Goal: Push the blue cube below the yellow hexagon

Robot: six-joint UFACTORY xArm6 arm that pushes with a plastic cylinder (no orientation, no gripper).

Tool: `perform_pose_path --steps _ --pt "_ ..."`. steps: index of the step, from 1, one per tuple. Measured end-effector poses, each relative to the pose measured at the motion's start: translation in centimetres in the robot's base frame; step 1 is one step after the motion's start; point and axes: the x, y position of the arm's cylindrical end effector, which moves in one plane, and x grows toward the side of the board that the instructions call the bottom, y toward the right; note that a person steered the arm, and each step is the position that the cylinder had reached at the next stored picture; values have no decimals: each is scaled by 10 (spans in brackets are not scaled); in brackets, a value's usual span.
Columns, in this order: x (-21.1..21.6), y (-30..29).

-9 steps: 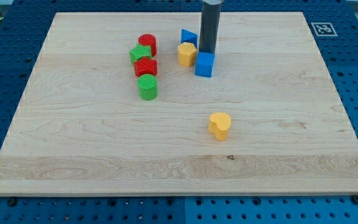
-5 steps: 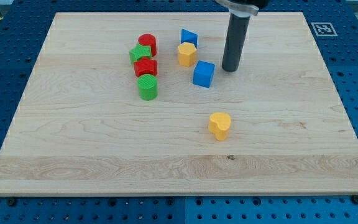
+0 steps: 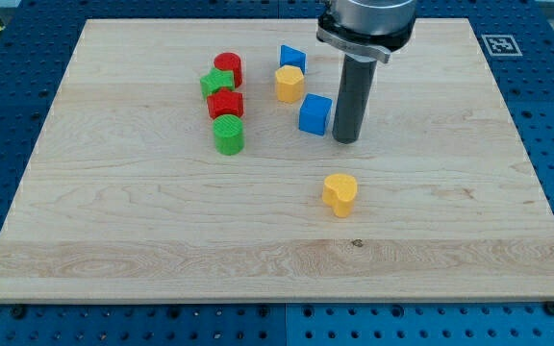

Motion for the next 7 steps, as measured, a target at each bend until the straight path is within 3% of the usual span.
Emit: perform_pose_path --steps 7 --pt "-14 -35"
